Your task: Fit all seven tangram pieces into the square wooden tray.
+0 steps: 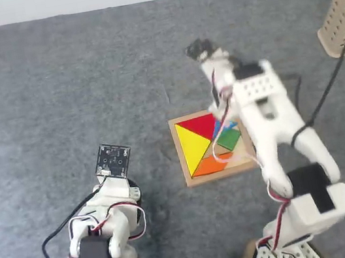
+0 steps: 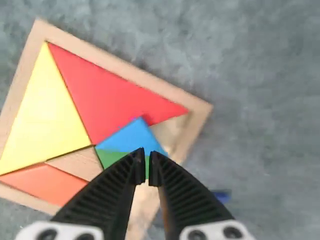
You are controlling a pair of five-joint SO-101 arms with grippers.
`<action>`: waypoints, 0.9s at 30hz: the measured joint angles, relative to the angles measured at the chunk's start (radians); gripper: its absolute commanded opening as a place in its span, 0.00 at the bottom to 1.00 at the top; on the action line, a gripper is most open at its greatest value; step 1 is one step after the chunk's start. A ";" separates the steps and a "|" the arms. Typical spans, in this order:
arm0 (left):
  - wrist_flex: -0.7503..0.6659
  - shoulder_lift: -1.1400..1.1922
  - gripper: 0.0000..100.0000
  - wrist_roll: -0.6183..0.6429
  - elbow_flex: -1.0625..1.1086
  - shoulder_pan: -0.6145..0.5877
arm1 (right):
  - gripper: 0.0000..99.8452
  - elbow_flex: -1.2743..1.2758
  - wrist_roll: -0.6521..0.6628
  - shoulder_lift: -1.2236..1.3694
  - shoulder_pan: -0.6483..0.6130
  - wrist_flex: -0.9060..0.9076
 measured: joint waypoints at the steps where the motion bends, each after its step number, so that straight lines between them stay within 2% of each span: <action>1: 0.000 0.000 0.01 0.000 0.000 0.000 | 0.01 0.051 -0.003 -0.003 -0.006 -0.029; 4: 0.000 0.000 0.01 0.000 0.000 0.000 | 0.01 0.137 -0.008 -0.006 -0.014 -0.064; 14: 0.000 0.000 0.01 0.000 0.000 0.000 | 0.01 0.157 -0.008 -0.017 0.003 -0.127; 23: 0.000 0.000 0.01 0.000 0.000 0.000 | 0.01 0.127 -0.008 0.031 0.002 -0.141; 27: 0.000 0.000 0.01 0.000 0.000 0.000 | 0.01 0.068 -0.008 0.072 0.046 -0.141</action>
